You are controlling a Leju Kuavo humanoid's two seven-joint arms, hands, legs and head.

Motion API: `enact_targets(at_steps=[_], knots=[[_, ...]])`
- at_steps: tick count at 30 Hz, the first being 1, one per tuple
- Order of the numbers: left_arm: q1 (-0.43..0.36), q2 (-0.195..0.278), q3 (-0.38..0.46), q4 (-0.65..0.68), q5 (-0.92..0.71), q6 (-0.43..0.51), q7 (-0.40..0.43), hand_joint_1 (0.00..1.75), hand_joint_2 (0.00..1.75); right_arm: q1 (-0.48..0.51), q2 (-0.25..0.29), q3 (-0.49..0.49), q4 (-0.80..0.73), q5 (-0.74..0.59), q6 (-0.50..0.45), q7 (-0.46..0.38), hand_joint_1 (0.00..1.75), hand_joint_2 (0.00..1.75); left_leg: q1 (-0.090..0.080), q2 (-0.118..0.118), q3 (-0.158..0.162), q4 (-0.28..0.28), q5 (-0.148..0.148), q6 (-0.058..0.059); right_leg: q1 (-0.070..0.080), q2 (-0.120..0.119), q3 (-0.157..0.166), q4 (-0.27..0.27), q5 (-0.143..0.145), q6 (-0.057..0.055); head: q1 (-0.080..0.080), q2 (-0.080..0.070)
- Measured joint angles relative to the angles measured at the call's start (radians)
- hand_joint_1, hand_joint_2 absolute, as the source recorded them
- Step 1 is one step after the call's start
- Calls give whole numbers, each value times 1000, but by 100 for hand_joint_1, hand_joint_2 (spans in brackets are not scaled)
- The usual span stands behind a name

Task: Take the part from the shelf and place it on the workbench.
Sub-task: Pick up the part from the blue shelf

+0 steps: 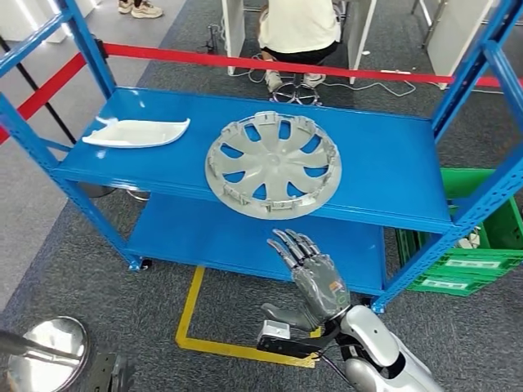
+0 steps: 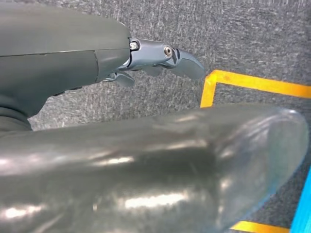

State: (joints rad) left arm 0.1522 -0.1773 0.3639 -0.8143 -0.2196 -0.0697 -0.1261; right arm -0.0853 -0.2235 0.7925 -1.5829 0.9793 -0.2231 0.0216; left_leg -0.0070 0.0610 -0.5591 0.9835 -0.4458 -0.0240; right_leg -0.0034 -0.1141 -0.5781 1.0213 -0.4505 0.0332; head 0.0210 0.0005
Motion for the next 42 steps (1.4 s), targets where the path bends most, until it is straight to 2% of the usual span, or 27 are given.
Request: enact_targets(at_steps=[1,3,4,6,8,9,10,11,13,14,16,17,19,22,23,24,25,27,28,30,33,35,36,38,40,41,42], knots=[[2,0,-1,0,0,0,0,0,0,-1,0,1,0,0,0,0,0,0,1,-13,-3,0,3,6,-1,-8,3,-2,0,5,0,0],[9,0,-1,-2,0,1,1,0,0,-2,0,2,-2,0,0,0,0,0,5,-34,-4,-3,10,18,-5,18,-1,10,-14,18,1,0],[9,1,-1,-3,1,2,1,0,0,-2,0,3,-3,-1,0,1,0,0,7,-45,-4,-5,14,24,-7,47,-15,44,-37,23,2,0],[7,0,-3,-5,1,2,2,0,0,-1,0,4,-4,-1,-1,1,0,0,9,-67,-8,-4,18,30,-7,99,-72,170,-103,26,4,0],[7,-1,-4,-6,2,1,3,0,0,1,0,5,-4,-2,-1,1,0,0,8,-94,-12,-4,20,32,-6,112,-126,284,-141,24,4,0],[9,-2,-5,-6,2,1,4,0,0,1,0,5,-4,-2,-1,1,0,0,8,-108,-12,-3,21,32,-5,113,-128,287,-130,23,4,0],[10,-2,-5,-6,3,1,5,0,0,1,0,5,-4,-2,-1,1,0,0,8,-123,-12,-3,22,31,-6,115,-112,251,-103,21,4,0],[10,-2,-5,-6,4,2,6,0,0,1,0,5,-4,-3,-1,2,0,0,9,-135,-11,-2,22,30,-7,122,-79,182,-65,19,4,0],[10,-1,-8,-6,9,3,7,0,0,0,1,4,-4,-11,-2,-1,0,0,8,-155,-14,2,22,23,-10,141,-15,50,-20,15,4,0],[11,-1,-10,-7,13,4,7,0,0,1,2,3,-4,-19,-2,-3,0,0,8,-162,-17,4,23,18,-10,148,1,17,-14,12,4,0],[17,1,-16,-10,23,5,7,0,0,4,8,-1,-5,-35,-2,-9,0,0,9,-170,-24,2,24,6,-8,150,6,5,-16,1,3,0],[20,3,-19,-13,27,4,6,0,0,6,10,-4,-5,-40,-2,-10,0,0,10,-167,-25,2,22,1,-8,148,7,5,-17,-6,3,0],[23,5,-26,-19,34,1,5,0,0,8,13,-10,-7,-42,-3,-12,0,0,9,-135,-41,37,-2,-10,-11,142,12,2,-20,-20,-3,0],[21,6,-39,-29,43,0,3,0,0,18,15,-13,-8,-38,-5,-14,0,0,9,-78,-143,227,-79,-21,-10,128,24,1,-32,-31,-11,0],[22,6,-43,-32,47,1,3,0,0,22,15,-14,-8,-36,-6,-15,0,0,9,-73,-177,281,-90,-22,-9,123,28,1,-37,-31,-11,0],[24,6,-48,-35,52,2,4,0,0,25,15,-16,-8,-34,-7,-16,0,0,9,-71,-195,302,-83,-21,-9,119,35,1,-43,-30,-11,0],[27,7,-51,-38,56,3,4,0,0,27,16,-17,-8,-32,-8,-17,0,0,9,-71,-190,281,-54,-18,-8,116,44,1,-49,-28,-11,0],[30,10,-56,-44,63,6,6,0,0,28,17,-21,-8,-28,-11,-18,0,0,6,-65,-134,153,30,-7,-8,110,64,0,-66,-24,-11,0],[30,11,-58,-47,65,7,6,0,0,28,18,-22,-8,-28,-12,-19,0,0,3,-61,-101,86,51,-1,-6,107,71,-1,-76,-19,-12,0],[30,12,-64,-52,68,7,6,0,0,28,20,-25,-9,-28,-14,-19,0,0,-2,-55,-64,15,48,10,-3,104,86,-9,-88,-7,-12,0],[37,13,-73,-63,76,10,7,0,0,30,21,-28,-11,-29,-15,-21,0,0,0,-63,-35,-4,24,29,-3,102,115,-10,-88,13,-9,0],[42,15,-77,-70,84,13,8,0,0,30,21,-29,-13,-32,-14,-23,0,0,1,-68,-5,-8,12,41,-3,106,73,72,-92,17,-4,0],[43,16,-80,-72,88,15,9,0,0,31,21,-30,-13,-35,-12,-25,0,0,1,-69,8,-8,1,45,-3,109,28,141,-102,16,-1,-1],[47,18,-86,-76,96,18,11,0,0,36,21,-30,-14,-41,-7,-27,0,0,0,-74,35,-9,-24,49,-3,112,-73,255,-156,17,0,0],[54,19,-94,-81,103,21,15,0,0,41,21,-30,-14,-47,-3,-30,0,0,0,-81,76,-8,-55,48,-3,112,-131,261,-206,20,1,0],[56,20,-98,-83,107,23,17,0,0,42,21,-30,-14,-51,0,-30,0,0,0,-81,100,-8,-72,47,-3,111,-142,226,-197,20,1,0],[59,21,-102,-85,112,25,20,0,0,44,21,-31,-14,-55,3,-31,0,0,-1,-81,122,-8,-89,45,-2,103,-147,173,-145,17,2,0]])
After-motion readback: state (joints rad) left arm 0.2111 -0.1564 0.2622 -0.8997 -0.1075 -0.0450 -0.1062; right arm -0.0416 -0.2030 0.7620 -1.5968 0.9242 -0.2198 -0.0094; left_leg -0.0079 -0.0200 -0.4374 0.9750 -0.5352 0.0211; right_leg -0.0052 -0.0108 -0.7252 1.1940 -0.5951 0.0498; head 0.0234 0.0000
